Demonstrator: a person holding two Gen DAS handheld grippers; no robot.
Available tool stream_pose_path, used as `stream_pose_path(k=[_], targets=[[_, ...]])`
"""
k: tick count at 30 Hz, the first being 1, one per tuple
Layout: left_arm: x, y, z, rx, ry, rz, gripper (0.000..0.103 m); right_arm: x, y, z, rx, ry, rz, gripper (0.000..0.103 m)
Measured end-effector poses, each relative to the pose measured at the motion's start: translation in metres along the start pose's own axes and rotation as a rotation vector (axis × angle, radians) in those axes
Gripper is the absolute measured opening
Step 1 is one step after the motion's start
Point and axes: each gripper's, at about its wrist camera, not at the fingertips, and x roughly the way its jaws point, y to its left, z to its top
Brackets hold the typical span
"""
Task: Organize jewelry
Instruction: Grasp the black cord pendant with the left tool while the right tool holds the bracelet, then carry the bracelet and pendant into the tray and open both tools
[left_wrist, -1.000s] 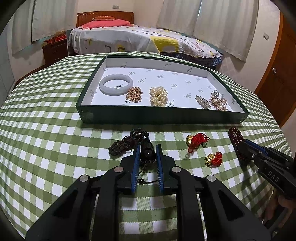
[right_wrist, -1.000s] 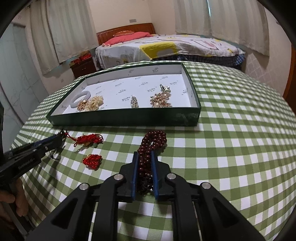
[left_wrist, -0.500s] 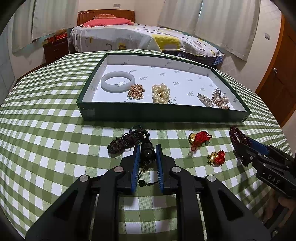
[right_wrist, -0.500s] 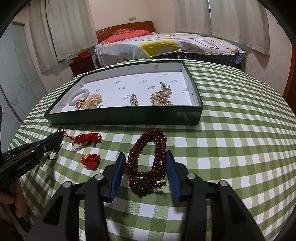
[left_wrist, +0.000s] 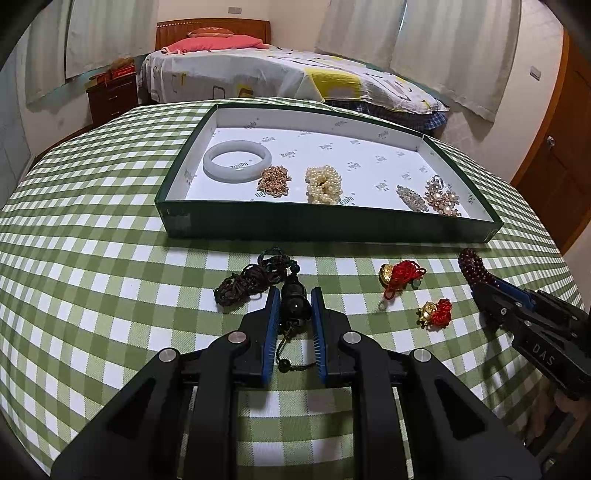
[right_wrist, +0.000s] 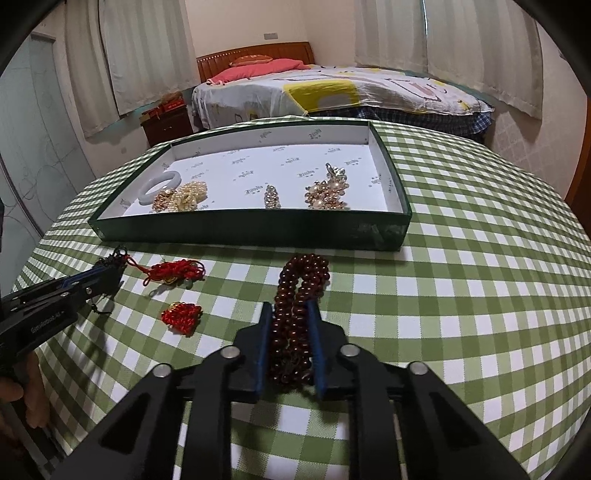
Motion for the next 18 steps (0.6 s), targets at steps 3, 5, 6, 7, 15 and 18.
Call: stream_pose_path(k=[3, 5, 6, 7, 15, 18], targets=[[0.000, 0.000, 0.000, 0.000, 0.000, 0.000, 0.017, -0.002, 0.002, -0.001, -0.006, -0.002, 0.003, 0.016], [0.000, 0.000, 0.000, -0.001, -0.002, 0.000, 0.017, -0.002, 0.002, -0.001, -0.006, -0.005, 0.004, 0.016], [0.000, 0.002, 0.000, -0.003, -0.003, 0.000, 0.017, -0.002, 0.003, -0.001, -0.006, -0.005, 0.004, 0.016], [-0.001, 0.002, 0.000, -0.004, -0.005, 0.000, 0.017, -0.003, 0.003, -0.001, -0.006, -0.005, 0.005, 0.016], [-0.008, 0.003, 0.002, -0.006, -0.023, -0.002, 0.017, -0.009, 0.006, 0.001, -0.012, -0.021, 0.006, 0.012], [-0.012, 0.002, 0.003, -0.004, -0.030, -0.002, 0.017, -0.011, 0.007, 0.001, -0.015, -0.026, 0.006, 0.012]])
